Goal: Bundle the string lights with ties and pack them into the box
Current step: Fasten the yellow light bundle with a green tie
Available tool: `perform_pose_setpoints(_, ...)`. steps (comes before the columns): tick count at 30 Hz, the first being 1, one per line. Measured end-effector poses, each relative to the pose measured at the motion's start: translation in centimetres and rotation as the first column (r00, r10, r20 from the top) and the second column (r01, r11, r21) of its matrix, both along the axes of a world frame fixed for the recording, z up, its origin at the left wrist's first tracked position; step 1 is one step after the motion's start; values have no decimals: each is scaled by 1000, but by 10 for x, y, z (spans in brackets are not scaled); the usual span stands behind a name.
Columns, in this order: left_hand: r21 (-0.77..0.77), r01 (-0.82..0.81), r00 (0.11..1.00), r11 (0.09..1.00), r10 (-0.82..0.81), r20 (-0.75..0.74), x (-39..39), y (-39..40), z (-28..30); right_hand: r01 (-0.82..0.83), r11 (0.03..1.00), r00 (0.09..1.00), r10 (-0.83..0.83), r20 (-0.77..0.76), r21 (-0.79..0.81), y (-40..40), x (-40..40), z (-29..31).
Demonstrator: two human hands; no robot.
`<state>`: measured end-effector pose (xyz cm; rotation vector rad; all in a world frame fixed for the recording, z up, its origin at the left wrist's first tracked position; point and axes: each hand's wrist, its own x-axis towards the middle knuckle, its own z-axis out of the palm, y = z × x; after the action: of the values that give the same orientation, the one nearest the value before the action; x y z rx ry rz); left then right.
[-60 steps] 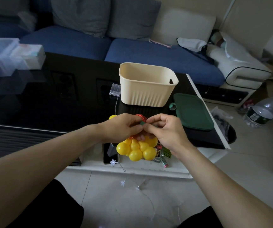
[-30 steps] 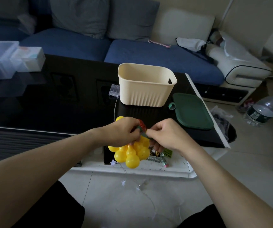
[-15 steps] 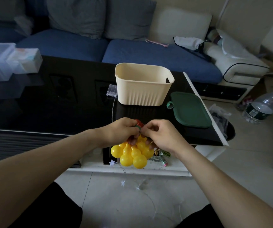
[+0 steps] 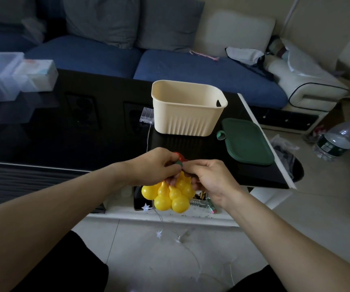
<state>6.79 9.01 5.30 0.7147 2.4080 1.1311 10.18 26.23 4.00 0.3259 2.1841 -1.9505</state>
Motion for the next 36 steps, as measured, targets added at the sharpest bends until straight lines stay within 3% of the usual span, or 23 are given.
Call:
perform_pose_setpoints(3, -35, -49, 993, 998, 45, -109, -2, -3, -1, -43, 998, 999, 43, 6, -48, -1, -1, 4)
perform_pose_setpoints(7, -41, -91, 988, 995, 85, -131, -3, -3, -2, -116, 988, 991, 122, -59, 104, -3, 0, 9)
perform_pose_setpoints(14, -36, -101, 982, 994, 94, -163, 0, 5, -1, -129, 952, 990, 138, -15, 277, -1, -4, 11)
perform_pose_setpoints(22, -18, -138, 975, 990, 132, -178, 0, 9, -1, -153, 956, 986, 164, -23, 251, 3, -2, 12)
perform_pose_setpoints(28, 84, -147, 985, 986, 153, -74, -2, 14, -1, -99, 944, 986, 136, -98, 315, 3, -1, 26)
perform_pose_setpoints(36, 42, -140, 984, 989, 144, -105, -2, 19, 0, -50, 983, 993, 68, -100, 177, 1, 1, 25)
